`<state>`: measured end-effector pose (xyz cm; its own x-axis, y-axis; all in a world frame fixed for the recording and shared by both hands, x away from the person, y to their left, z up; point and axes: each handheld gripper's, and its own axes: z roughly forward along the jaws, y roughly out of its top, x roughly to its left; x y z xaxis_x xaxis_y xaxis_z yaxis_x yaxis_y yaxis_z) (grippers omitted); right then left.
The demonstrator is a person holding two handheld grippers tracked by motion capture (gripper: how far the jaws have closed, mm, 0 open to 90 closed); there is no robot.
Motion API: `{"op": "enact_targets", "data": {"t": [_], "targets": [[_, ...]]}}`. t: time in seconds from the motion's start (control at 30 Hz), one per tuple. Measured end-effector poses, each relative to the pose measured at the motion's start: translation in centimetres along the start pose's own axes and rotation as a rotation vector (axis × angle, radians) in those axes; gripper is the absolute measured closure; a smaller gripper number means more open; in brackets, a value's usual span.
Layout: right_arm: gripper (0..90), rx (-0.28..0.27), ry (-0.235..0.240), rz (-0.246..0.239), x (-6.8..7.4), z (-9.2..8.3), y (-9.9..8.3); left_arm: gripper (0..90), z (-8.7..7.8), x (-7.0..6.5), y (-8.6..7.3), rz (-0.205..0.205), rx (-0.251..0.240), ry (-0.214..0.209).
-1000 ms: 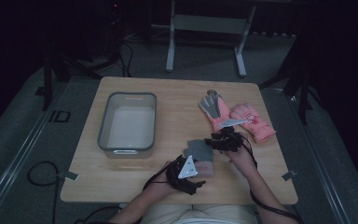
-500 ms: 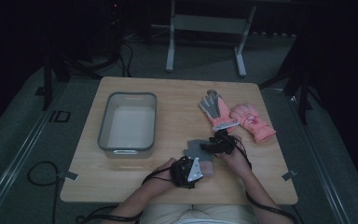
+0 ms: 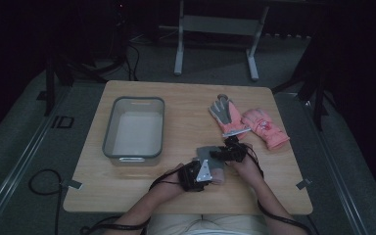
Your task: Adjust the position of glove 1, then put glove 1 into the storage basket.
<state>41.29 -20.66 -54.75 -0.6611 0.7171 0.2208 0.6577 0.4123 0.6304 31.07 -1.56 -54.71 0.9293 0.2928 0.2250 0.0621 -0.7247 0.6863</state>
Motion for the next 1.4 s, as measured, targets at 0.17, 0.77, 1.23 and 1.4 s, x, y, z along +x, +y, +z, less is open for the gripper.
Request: {"op": "enact_targets", "data": {"t": [0.17, 0.77, 1.23, 1.4], "targets": [[72.0, -0.016, 0.022, -0.015, 0.6, -0.5, 0.3, 68.5, -0.6, 0.7, 0.1, -0.052, 0.000, -0.031], [73.1, -0.143, 0.042, -0.083, 3.5, -4.9, 5.9, 69.9, -6.7, 4.4, 3.3, -0.021, 0.016, 0.010], [73.1, -0.177, 0.066, -0.102, 6.0, -5.0, 10.2, 69.8, -10.8, 6.8, 3.3, 0.017, 0.056, 0.042], [73.0, -0.189, 0.078, -0.116, 7.1, -4.3, 11.4, 69.7, -12.3, 7.5, 2.6, 0.008, 0.061, 0.052]]}}
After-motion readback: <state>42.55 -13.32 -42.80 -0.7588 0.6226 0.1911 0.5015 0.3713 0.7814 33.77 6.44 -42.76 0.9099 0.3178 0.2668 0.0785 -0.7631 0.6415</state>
